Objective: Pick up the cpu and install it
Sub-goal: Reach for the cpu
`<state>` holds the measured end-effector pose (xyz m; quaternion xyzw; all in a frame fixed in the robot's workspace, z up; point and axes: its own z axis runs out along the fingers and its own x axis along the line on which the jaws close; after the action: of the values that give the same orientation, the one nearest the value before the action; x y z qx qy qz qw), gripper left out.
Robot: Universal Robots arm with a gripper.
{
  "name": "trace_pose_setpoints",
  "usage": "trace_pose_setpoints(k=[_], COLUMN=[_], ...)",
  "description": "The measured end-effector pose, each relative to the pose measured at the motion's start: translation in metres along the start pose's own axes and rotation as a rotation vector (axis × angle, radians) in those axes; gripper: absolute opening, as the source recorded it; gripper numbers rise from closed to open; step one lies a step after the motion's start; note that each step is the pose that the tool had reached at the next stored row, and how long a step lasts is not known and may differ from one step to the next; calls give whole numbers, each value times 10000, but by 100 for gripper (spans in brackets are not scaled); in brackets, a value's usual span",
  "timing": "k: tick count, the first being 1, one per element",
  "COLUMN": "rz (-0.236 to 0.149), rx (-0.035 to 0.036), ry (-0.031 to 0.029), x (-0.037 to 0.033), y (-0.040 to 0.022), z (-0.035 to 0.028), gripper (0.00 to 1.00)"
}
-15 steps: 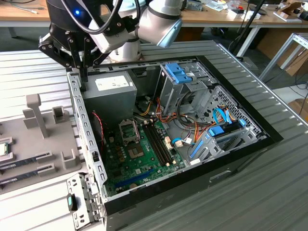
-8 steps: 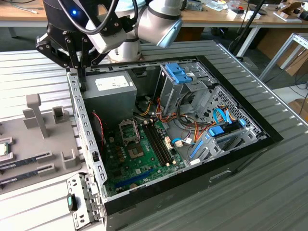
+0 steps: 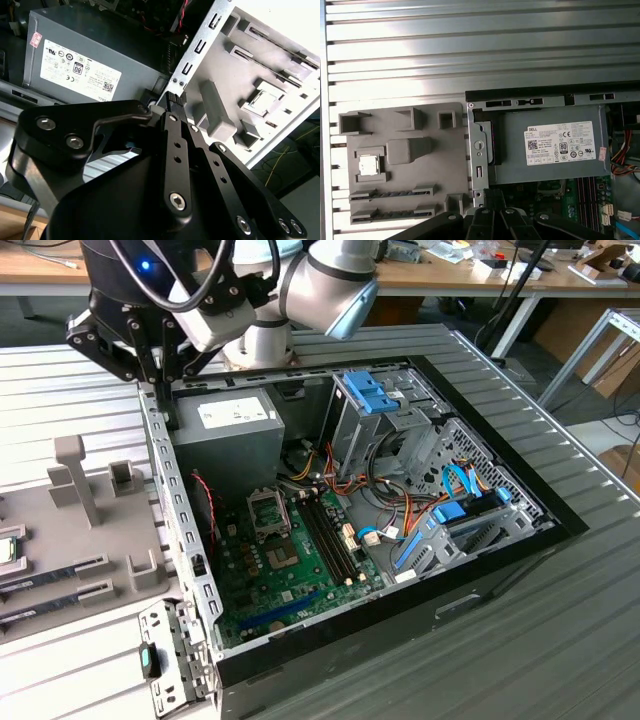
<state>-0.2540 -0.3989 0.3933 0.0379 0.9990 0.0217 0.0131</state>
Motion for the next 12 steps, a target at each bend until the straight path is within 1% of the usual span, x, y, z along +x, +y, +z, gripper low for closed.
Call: trace_pose_setpoints(k=[12], rz=[0], rx=[0], ry=[0], x=[81], y=[-6], z=[-2], gripper=[11])
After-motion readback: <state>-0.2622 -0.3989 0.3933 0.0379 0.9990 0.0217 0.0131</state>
